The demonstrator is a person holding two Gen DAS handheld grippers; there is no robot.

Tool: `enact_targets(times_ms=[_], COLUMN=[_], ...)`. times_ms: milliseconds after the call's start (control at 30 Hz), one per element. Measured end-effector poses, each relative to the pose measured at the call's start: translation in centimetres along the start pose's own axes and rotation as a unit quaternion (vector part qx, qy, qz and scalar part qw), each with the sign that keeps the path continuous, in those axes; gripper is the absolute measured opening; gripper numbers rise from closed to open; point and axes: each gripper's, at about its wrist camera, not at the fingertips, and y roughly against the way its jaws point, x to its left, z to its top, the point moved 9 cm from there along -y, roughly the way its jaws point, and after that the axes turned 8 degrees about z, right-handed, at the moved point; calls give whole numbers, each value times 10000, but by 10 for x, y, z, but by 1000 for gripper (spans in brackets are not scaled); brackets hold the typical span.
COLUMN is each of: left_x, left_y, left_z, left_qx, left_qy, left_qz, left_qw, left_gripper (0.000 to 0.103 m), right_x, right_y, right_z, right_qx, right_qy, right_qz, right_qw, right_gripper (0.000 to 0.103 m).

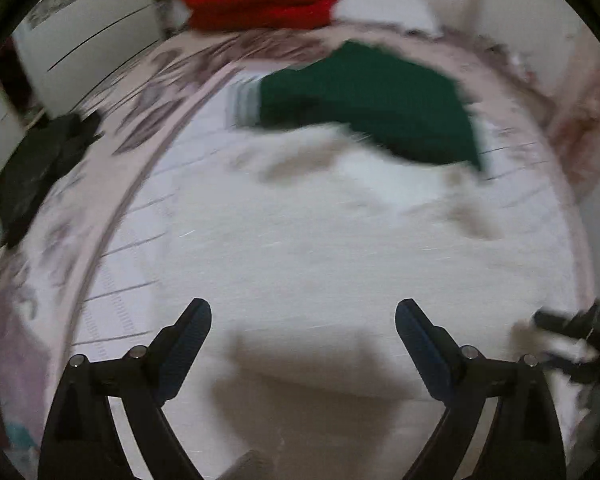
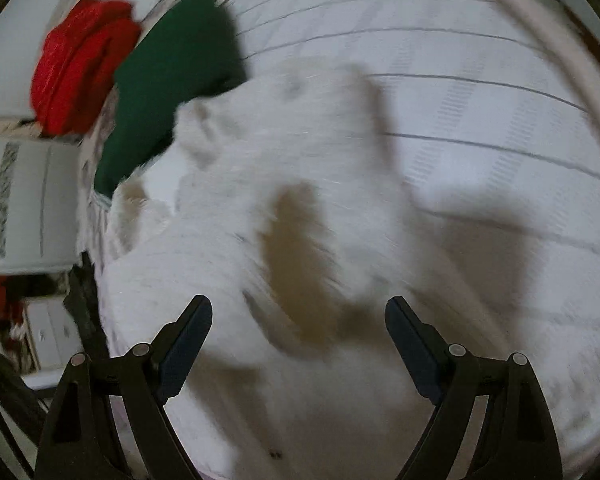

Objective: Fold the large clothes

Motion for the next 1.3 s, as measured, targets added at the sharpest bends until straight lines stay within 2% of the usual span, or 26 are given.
enact_targets(times_ms=[33, 67, 100, 167, 267, 367, 467, 533, 633, 733, 800, 867, 933, 1033, 1100, 1133, 1167, 1233, 1267, 1300], left_x=[16, 27, 39, 52, 66, 73, 79, 81, 78, 69, 62, 52, 39, 19, 9, 3, -2, -7, -11, -13], left_y=[-8, -13, -17, -20, -26, -38, -59, -79, -109, -116, -102, -81, -57, -37, -39, -46, -56, -78, -93, -100], left_z=[-2, -2, -1, 3, 12, 21, 30, 30, 25, 22, 23, 21, 13, -1, -9, -13, -19, -28, -33, -34], left_qx=[66, 76, 21, -5, 25, 118, 277, 456, 727, 774, 691, 596, 549, 596, 688, 782, 882, 1011, 1078, 1005], left_qy=[102, 187, 256, 298, 433, 584, 569, 520, 470, 264, 129, -71, -227, -415, -489, -528, -568, -642, -715, -744], left_qz=[148, 228, 309, 393, 397, 420, 588, 764, 732, 741, 710, 708, 586, 507, 499, 494, 518, 622, 663, 694], left_qw=[9998, 9995, 9992, 9988, 9983, 9973, 9963, 9947, 9935, 9939, 9950, 9957, 9965, 9961, 9952, 9943, 9931, 9909, 9894, 9897], left_gripper=[94, 94, 94, 94, 94, 94, 94, 94, 94, 94, 94, 94, 94, 94, 94, 94, 94, 95, 99, 102], right_x=[2, -3, -3, 6, 23, 17, -4, -18, -38, -48, -43, -39, -37, -31, -28, -28, -30, -43, -53, -63], right_y=[-18, -29, -33, -18, 30, 62, 61, 43, 11, 3, 17, 45, 67, 86, 73, 60, 41, 18, 4, -8], right_z=[1, 5, 9, 18, 32, 46, 56, 69, 81, 85, 82, 75, 64, 39, 35, 35, 39, 42, 45, 49], right_qx=[302, 465, 513, 140, -442, -783, -737, -718, -450, -228, -179, -321, -454, -406, -259, -154, -75, 65, 153, 174], right_qy=[31, 25, 39, 391, 561, 598, 591, 695, 786, 719, 545, 415, 420, 495, 611, 705, 776, 768, 712, 575], right_qz=[24, -64, -175, -458, -398, -617, -881, -1121, -1498, -1620, -1489, -1412, -1435, -1299, -1171, -1128, -1136, -1228, -1291, -1239], right_qw=[9995, 9989, 9985, 9981, 9967, 9932, 9916, 9887, 9846, 9839, 9872, 9886, 9877, 9895, 9909, 9910, 9905, 9894, 9889, 9905], right_gripper=[41, 9, 8, 7, 7, 7, 7, 7, 7, 8, 16, 41, 45, 45, 45, 39, 27, 21, 14, 12])
